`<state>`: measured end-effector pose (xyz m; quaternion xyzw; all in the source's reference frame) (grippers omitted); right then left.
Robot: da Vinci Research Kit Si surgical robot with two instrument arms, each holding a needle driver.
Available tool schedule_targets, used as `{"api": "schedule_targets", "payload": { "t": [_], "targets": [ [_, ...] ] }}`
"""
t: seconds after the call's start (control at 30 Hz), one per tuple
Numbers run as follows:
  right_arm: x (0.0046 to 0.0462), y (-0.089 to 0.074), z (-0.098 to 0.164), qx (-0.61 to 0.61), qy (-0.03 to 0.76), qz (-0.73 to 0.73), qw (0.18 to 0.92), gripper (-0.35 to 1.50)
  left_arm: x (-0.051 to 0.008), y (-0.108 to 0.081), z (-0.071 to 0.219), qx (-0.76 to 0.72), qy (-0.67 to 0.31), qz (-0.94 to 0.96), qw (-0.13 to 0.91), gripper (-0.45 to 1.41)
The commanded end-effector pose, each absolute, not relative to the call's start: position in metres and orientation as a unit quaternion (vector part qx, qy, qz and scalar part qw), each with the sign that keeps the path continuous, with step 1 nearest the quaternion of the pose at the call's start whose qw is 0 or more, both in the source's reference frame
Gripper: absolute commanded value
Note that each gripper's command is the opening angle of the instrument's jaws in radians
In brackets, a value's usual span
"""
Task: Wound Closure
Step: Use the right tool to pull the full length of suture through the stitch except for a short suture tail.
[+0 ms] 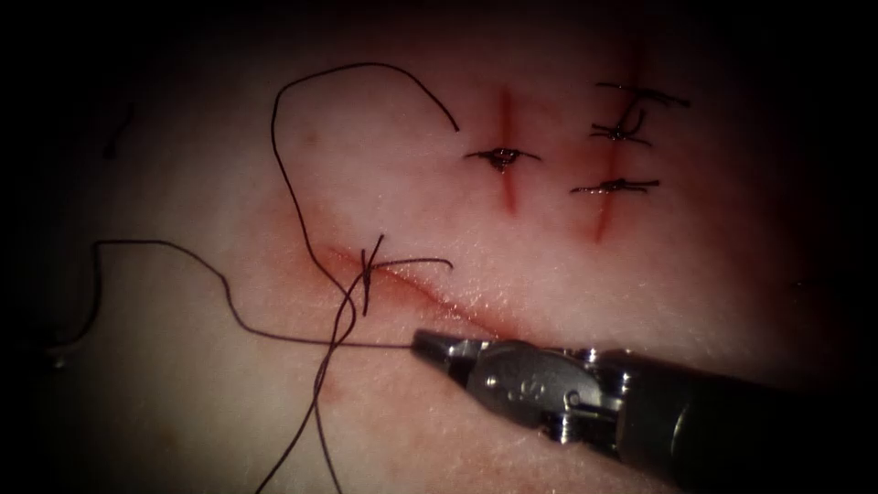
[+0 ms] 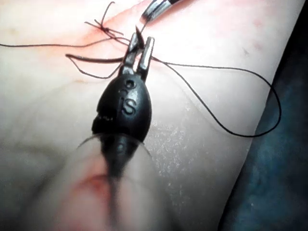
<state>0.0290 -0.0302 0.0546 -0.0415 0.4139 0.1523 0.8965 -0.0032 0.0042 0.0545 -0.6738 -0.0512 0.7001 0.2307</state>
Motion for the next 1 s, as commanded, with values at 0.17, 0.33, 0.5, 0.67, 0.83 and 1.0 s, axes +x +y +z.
{"api": "schedule_targets", "payload": {
  "t": [0.17, 0.33, 0.5, 0.67, 0.83, 1.0],
  "targets": [
    [0.0299, -0.031, 0.053, -0.035, 0.416, 0.15, 0.896, -0.35, -0.0043, 0.004, 0.055, -0.677, -0.052, 0.697, 0.231, -0.45],
    [0.0297, -0.035, 0.049, -0.008, 0.429, 0.14, 0.892, -0.35, -0.0047, 0.004, 0.056, -0.678, -0.053, 0.696, 0.231, -0.45],
    [0.0321, -0.041, 0.043, 0.042, 0.458, 0.119, 0.88, -0.35, -0.0058, 0.004, 0.057, -0.675, -0.052, 0.699, 0.23, -0.45],
    [0.0346, -0.045, 0.037, 0.073, 0.48, 0.091, 0.87, -0.35, -0.0052, 0.004, 0.056, -0.675, -0.054, 0.699, 0.229, -0.45],
    [0.0354, -0.046, 0.036, 0.08, 0.483, 0.088, 0.868, -0.35, -0.004, 0.004, 0.056, -0.673, -0.057, 0.701, 0.23, -0.45],
    [0.0345, -0.041, 0.038, 0.058, 0.528, 0.113, 0.84, 1.41, -0.0014, 0.005, 0.056, -0.665, -0.046, 0.705, 0.239, -0.45]
  ]
}}
